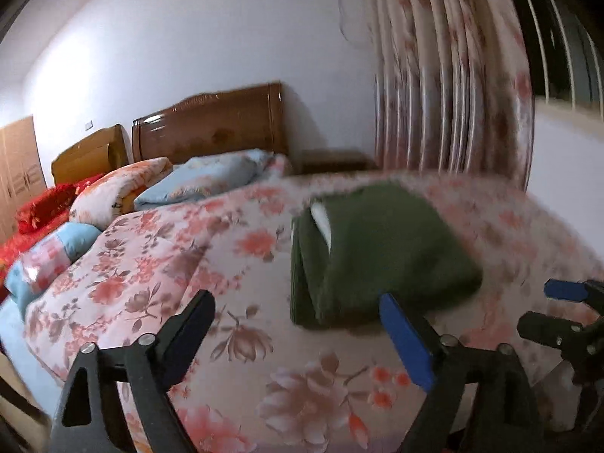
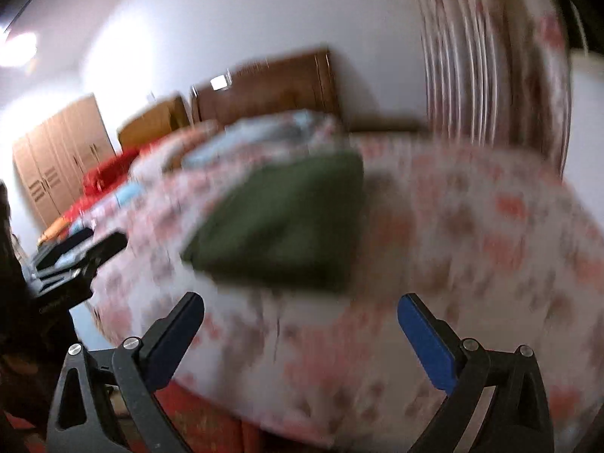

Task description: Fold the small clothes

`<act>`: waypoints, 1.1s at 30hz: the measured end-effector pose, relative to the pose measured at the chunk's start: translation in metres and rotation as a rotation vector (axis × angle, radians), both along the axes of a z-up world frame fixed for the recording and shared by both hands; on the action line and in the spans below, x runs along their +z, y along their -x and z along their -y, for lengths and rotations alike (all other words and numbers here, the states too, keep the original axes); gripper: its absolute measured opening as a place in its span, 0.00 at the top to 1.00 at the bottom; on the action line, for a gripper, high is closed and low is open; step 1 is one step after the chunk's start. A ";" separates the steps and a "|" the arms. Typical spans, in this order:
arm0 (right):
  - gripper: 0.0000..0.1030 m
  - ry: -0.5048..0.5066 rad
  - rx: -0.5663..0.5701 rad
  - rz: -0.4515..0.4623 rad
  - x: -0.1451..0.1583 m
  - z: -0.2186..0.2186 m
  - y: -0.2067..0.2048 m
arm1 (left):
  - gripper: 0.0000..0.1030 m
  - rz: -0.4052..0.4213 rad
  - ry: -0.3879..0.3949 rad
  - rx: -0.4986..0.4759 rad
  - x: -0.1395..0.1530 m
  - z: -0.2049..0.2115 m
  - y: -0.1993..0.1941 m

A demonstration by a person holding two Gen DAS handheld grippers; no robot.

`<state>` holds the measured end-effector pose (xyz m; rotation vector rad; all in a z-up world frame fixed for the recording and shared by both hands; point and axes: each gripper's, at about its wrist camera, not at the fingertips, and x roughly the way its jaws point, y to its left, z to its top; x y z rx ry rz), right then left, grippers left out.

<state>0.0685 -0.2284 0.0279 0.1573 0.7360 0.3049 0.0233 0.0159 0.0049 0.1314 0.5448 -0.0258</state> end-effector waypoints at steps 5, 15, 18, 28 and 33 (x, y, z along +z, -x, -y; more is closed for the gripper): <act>0.00 0.021 -0.036 0.034 0.004 0.005 -0.001 | 0.13 0.002 -0.004 0.015 0.000 -0.002 0.002; 0.00 0.102 0.000 0.084 0.010 -0.015 0.004 | 0.13 -0.020 0.035 0.002 -0.003 -0.005 -0.001; 0.00 0.118 0.018 0.105 0.010 -0.022 0.006 | 0.13 -0.036 0.053 0.000 -0.006 -0.007 -0.003; 0.00 0.113 0.019 0.112 0.011 -0.021 0.007 | 0.13 -0.066 0.078 -0.004 -0.011 -0.009 -0.007; 0.00 0.120 0.017 0.118 0.010 -0.022 0.008 | 0.13 -0.070 0.079 -0.008 -0.011 -0.009 -0.007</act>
